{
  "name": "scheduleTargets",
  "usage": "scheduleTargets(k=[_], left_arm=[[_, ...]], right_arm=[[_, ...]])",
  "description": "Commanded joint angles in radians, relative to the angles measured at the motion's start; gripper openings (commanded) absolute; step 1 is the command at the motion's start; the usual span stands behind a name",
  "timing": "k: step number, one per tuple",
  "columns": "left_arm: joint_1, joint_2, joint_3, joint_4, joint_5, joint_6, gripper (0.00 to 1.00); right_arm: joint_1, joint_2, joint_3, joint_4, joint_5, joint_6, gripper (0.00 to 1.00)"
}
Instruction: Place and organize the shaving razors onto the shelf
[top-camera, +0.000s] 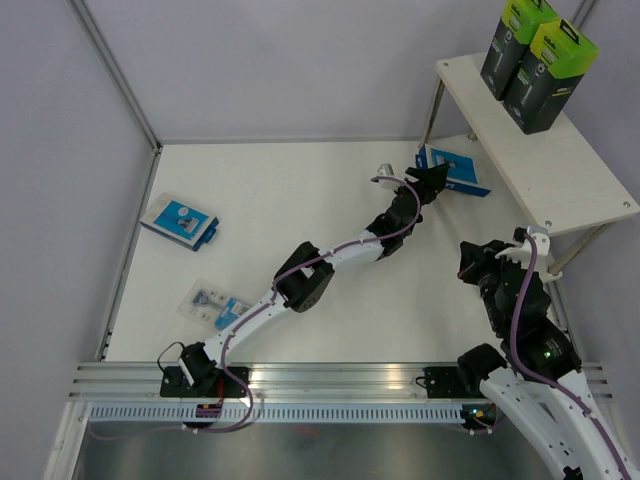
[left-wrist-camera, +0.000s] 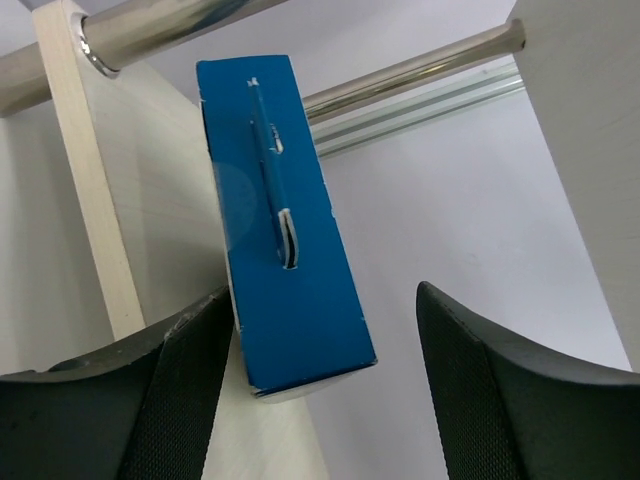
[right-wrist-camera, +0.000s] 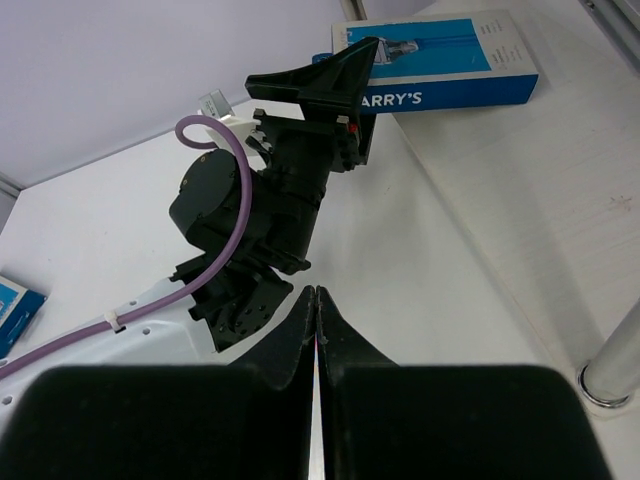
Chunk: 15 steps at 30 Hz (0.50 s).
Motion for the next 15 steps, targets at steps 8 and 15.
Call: scheduleTargets(k=[8,15], left_arm=[[0.008,-0.096,-0.154,0.003,0.072,0.005,0.92],[0.016,-0.257,-0.359,0.004,0.055,0.103,0.97]], right_arm=[[0.000,0.019,-0.001,0.026,0.019,-0.010,0.03],[0.000,0.025,-0.013,0.039,0.002,0.010,0.03]])
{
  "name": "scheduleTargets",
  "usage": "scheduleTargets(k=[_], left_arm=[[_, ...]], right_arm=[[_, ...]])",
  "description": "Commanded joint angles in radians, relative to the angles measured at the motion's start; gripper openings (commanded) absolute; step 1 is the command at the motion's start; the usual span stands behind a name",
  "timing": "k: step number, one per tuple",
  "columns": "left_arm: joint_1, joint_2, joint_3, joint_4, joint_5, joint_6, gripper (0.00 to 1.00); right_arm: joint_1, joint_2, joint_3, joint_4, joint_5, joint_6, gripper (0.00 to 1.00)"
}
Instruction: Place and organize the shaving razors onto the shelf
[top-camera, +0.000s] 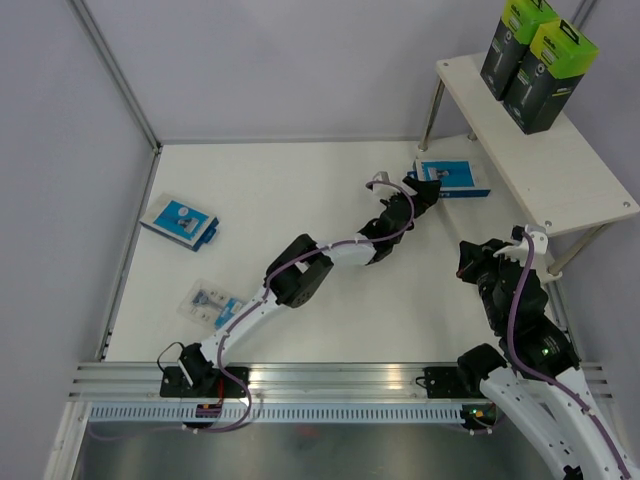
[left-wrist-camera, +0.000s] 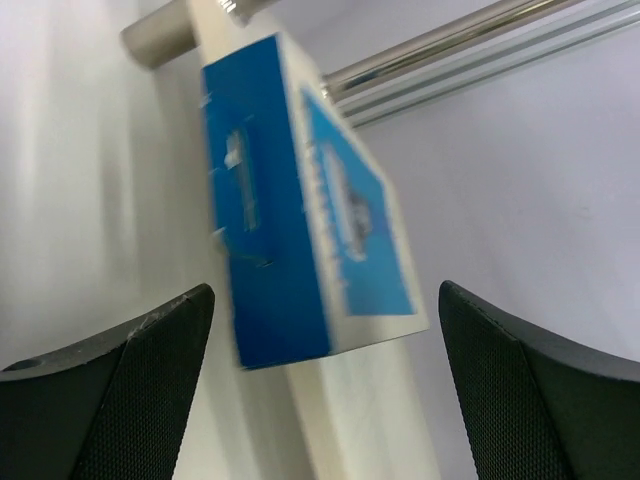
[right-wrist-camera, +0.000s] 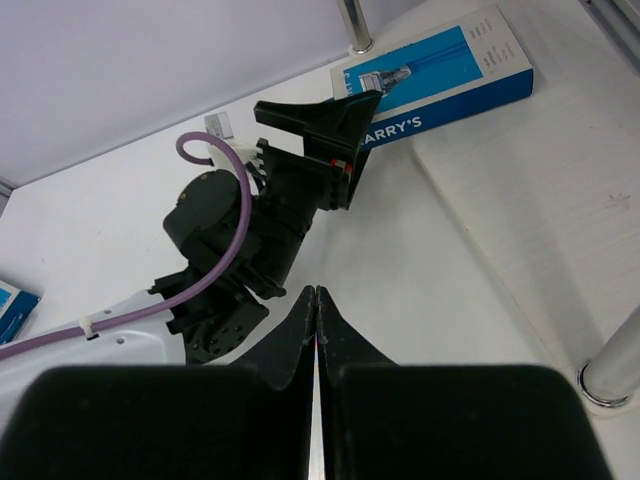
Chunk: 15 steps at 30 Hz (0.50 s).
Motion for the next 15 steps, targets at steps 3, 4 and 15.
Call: scheduleTargets(k=[3,4,15], left_arm=[[0.010,-0.122,-0.042,0.053,0.019,0.075,0.98],[0.010,-0.119,-0.044,0.068,0.031,0.080,0.99],[0.054,-0.217,-0.203,0.045,0.039,0.054,1.00]], right_arm=[[0.000,0.013,-0.012,0.040,-0.008,0.012,0.03],[0.000,0.014,-0.010,0.042,-0.011,0.012,0.03],[0.000,0.014,-0.001,0.026,-0.012,0.020,0.03]])
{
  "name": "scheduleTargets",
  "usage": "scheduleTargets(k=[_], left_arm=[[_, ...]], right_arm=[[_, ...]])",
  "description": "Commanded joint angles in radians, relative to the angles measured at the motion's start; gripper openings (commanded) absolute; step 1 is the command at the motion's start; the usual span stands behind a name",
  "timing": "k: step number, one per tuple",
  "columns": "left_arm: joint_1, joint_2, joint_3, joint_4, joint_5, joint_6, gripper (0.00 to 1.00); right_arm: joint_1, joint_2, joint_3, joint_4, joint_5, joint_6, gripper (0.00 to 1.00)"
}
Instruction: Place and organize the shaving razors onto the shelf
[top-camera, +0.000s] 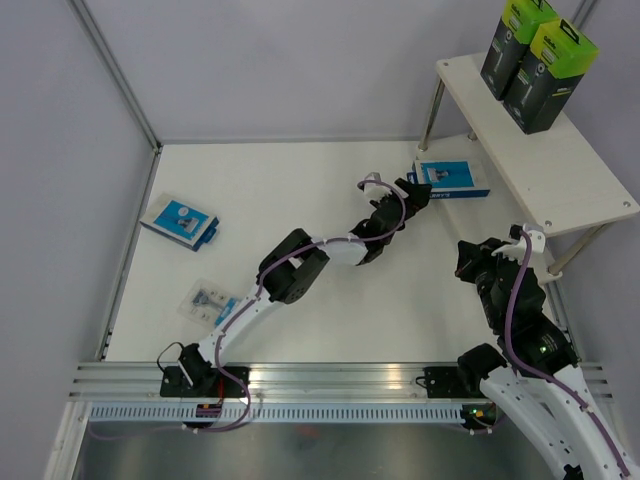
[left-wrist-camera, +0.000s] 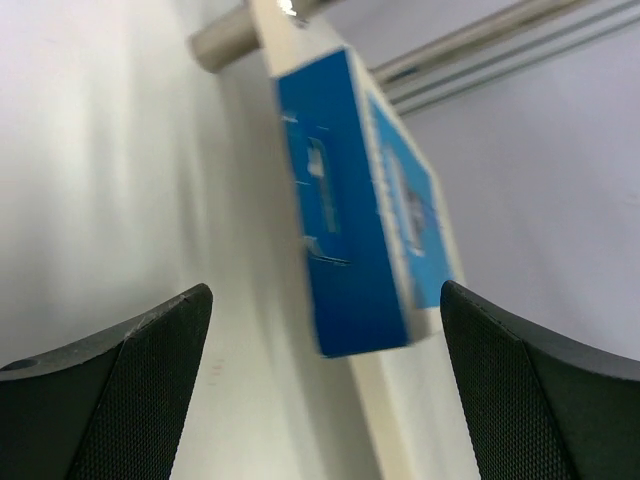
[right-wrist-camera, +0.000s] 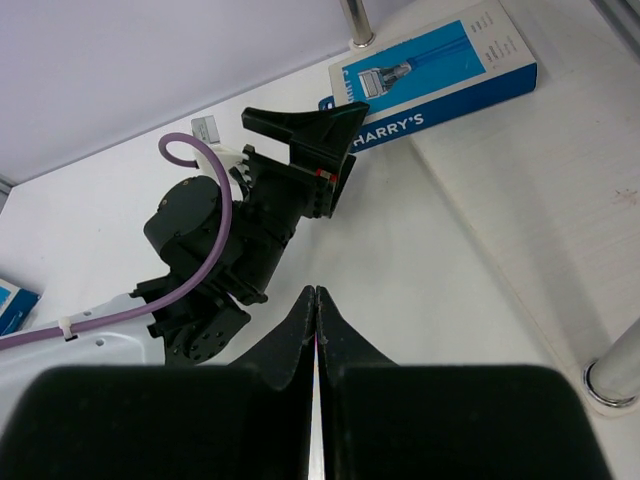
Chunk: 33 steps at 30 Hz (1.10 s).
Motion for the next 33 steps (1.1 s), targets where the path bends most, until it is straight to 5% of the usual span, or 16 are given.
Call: scheduleTargets(k=[1,12,19,22,33], left_arm=[[0.036,-0.125,-0.054,-0.001,0.011,-0.004,1.00],[0.085,-0.158,-0.224,0.218,0.054,-0.070,0.98],[0.101,-0.116,-0.144,0.180,0.129,-0.090,0.53],[0.099,-0.078,-0.066,0.122,0.160,-0.113,0.47],[0.092,-0.015,0.048,0.092,0.183,-0.123,0.49]], right_arm=[[0.000,0.004,0.006,0.018,-0.009,0.012,0.03],[0.000,0.021,0.006,0.019,-0.027,0.028,0.03],[0.000,0.039,0.006,0.038,-0.027,0.025,0.03],[0.001,0.056,0.009,0.042,-0.033,0.020,0.03],[0.000,0.088,0.037,0.045,-0.022,-0.001,0.03]])
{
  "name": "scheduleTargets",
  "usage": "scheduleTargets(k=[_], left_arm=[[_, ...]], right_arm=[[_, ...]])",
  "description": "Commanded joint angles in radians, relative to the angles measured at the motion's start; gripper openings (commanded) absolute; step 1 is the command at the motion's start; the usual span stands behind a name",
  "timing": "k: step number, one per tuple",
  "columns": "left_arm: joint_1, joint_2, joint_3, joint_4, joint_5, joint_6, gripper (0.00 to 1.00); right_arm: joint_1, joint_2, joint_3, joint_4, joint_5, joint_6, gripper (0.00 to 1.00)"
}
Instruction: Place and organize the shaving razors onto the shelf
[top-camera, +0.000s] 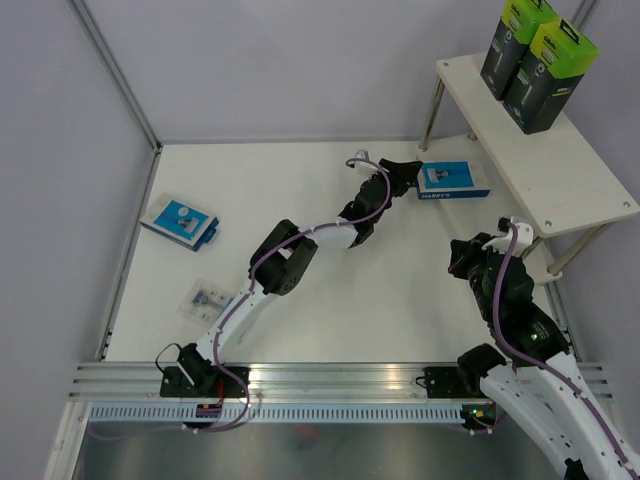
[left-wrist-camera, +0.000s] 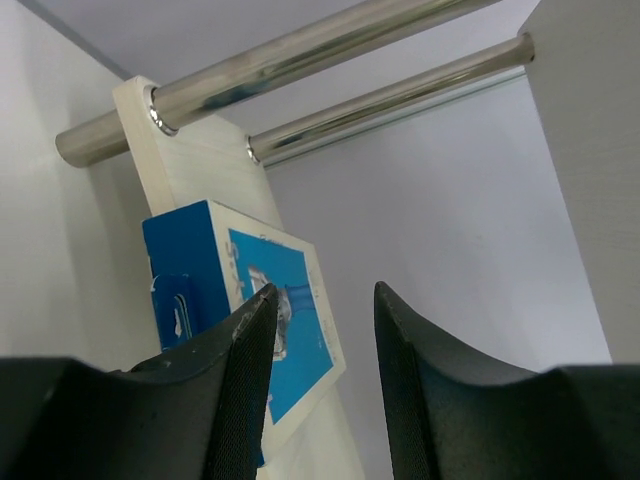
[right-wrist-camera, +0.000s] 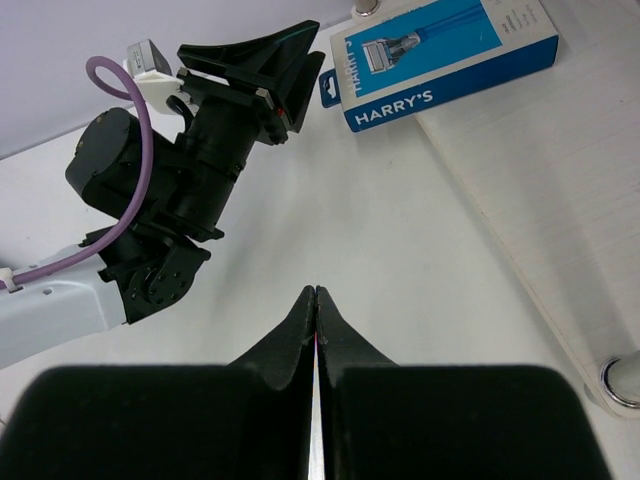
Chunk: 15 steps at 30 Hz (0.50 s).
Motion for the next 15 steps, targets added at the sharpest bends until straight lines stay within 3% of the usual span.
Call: scheduleTargets(k=[1,7,15], left_arm=[[-0.003,0.012,0.004,0.013,0.019,-0.018,0.50],[0.001,-0.069,-0.100,0.062,-0.005,0.059,0.53],[0.024,-0.124,-0.229,0.105,-0.035,0.047,0.55]], right_arm=[[0.000,0.010,0.036,0.027,0.002,-0.014,0.03],[0.000,0.022,0.028,0.035,0.002,-0.014,0.03],[0.001,0.030,0.021,0.043,-0.003,-0.014,0.03]])
